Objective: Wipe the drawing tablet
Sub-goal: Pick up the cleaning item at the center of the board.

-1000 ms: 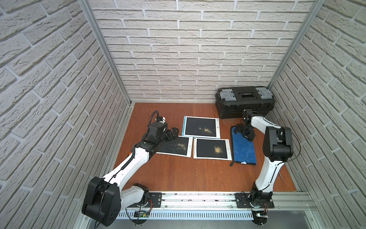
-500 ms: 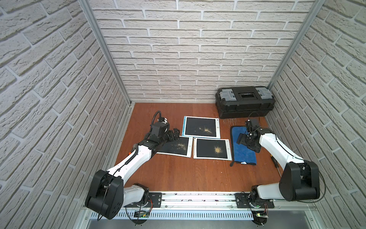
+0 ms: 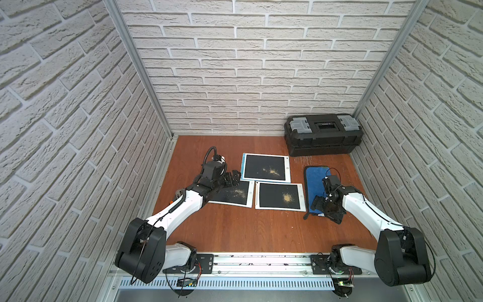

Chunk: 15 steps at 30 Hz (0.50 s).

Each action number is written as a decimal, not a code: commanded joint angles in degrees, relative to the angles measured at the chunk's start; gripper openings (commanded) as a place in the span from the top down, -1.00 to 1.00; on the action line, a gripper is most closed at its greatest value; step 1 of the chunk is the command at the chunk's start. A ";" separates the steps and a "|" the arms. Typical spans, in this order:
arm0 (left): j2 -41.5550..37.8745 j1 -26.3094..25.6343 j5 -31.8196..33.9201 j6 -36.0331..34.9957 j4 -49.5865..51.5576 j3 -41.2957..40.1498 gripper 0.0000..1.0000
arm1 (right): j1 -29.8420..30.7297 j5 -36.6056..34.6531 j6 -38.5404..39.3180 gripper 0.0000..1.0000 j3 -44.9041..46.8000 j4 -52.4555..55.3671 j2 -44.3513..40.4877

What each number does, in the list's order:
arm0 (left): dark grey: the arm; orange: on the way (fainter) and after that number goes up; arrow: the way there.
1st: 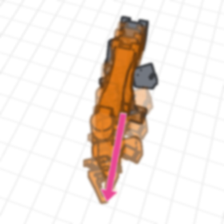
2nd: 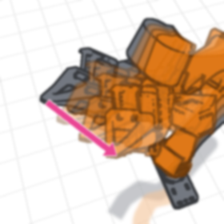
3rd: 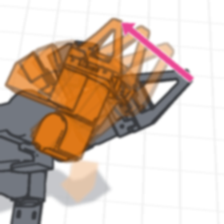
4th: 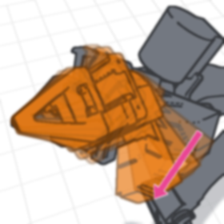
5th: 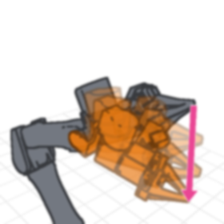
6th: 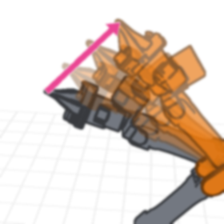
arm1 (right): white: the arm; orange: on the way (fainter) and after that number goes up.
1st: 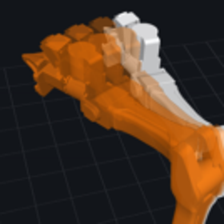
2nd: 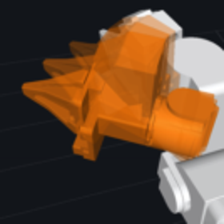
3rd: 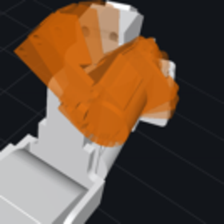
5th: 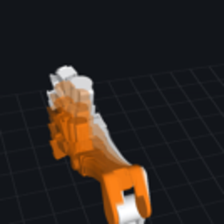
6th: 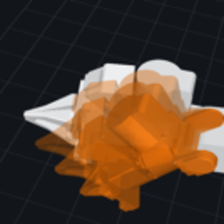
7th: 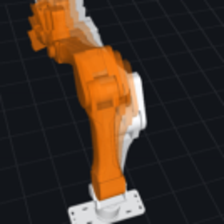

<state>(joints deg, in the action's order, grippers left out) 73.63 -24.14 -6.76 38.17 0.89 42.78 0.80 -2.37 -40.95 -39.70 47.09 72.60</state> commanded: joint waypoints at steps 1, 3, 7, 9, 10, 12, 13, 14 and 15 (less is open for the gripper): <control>-0.84 -0.29 -0.09 -0.03 -2.02 0.69 -0.97 | -1.18 2.47 -3.76 -0.84 0.74 -2.95 1.60; -1.27 -0.28 -0.05 0.16 -2.16 0.20 -0.97 | -2.01 3.45 -4.48 -0.84 1.53 -4.27 2.96; -1.51 -0.29 0.89 -0.21 -1.60 0.00 -0.96 | -4.33 4.65 -5.28 -0.80 2.56 -7.37 5.45; -1.33 -0.29 1.33 -0.55 -1.25 0.19 -0.96 | -5.31 3.68 -5.04 -0.69 2.42 -8.05 6.72; -1.22 -0.25 1.47 -0.56 -1.15 0.27 -0.96 | -5.95 3.07 -4.87 -0.58 2.23 -8.28 7.26; -1.06 -0.29 1.56 -0.66 -1.00 0.51 -0.97 | -7.29 2.29 -4.54 -0.41 2.14 -8.69 7.93; -0.95 -0.29 1.58 -0.78 -0.91 0.67 -0.96 | -8.13 2.36 -4.17 -0.38 2.21 -9.07 8.07; -0.86 -0.26 1.74 -0.87 -0.89 0.82 -0.96 | -8.90 2.36 -4.01 -0.35 2.17 -9.37 8.08; -0.77 -0.25 1.81 -0.94 -0.82 1.10 -0.96 | -9.89 2.37 -3.77 -0.33 2.22 -9.84 8.02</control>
<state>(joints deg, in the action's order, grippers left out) 73.45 -24.14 -6.17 37.93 0.95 42.78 -6.90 1.32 -45.10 -38.59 42.46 78.87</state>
